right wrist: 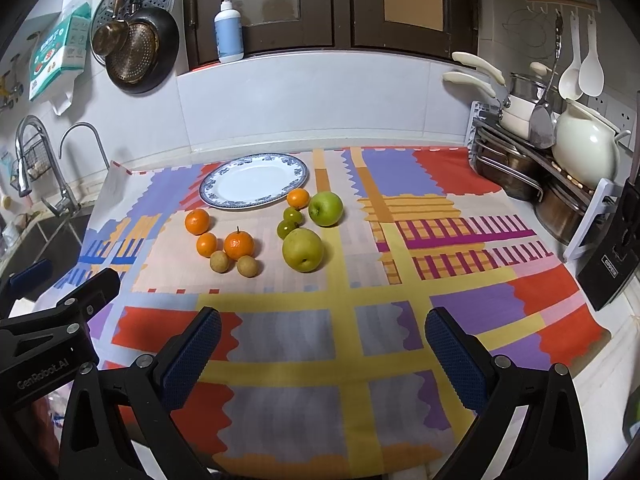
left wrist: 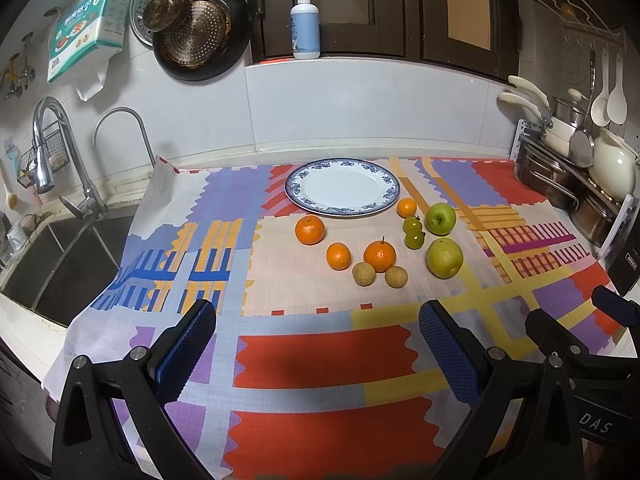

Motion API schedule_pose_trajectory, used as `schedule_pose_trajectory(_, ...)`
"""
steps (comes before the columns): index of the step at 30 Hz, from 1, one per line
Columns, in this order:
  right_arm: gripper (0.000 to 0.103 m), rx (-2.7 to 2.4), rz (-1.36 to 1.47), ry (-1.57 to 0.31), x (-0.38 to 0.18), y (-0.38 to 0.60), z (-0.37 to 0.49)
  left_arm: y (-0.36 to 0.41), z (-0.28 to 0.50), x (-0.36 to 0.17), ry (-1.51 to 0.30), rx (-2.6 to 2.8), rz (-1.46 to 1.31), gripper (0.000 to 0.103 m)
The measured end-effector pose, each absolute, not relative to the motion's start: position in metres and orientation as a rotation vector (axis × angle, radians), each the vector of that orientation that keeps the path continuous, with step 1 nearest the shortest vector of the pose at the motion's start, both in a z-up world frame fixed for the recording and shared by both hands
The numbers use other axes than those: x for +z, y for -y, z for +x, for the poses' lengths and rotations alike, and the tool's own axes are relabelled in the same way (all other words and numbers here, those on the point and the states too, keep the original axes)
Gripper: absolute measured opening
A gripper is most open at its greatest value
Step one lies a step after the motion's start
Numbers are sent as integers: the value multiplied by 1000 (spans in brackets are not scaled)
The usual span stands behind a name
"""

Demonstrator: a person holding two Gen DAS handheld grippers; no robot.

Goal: Organize fruits
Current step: 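Move the left tool to a small brown fruit while the right tool approaches the yellow-green pear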

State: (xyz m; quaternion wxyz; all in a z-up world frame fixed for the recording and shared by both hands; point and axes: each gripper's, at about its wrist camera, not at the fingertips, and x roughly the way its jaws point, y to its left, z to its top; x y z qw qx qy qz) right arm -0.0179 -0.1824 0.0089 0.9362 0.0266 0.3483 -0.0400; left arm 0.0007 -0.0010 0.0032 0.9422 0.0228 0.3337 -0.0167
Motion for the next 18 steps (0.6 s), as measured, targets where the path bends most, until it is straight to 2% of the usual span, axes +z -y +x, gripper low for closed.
schedule_pose_trajectory(8,103,-66,34,-715,3,179,-10,6,8,-9,-704,-55,74,102)
schedule_pose_trajectory(18,102,-12,20,-705,-5,175,16,7,27,-19,-726,-130,104,77)
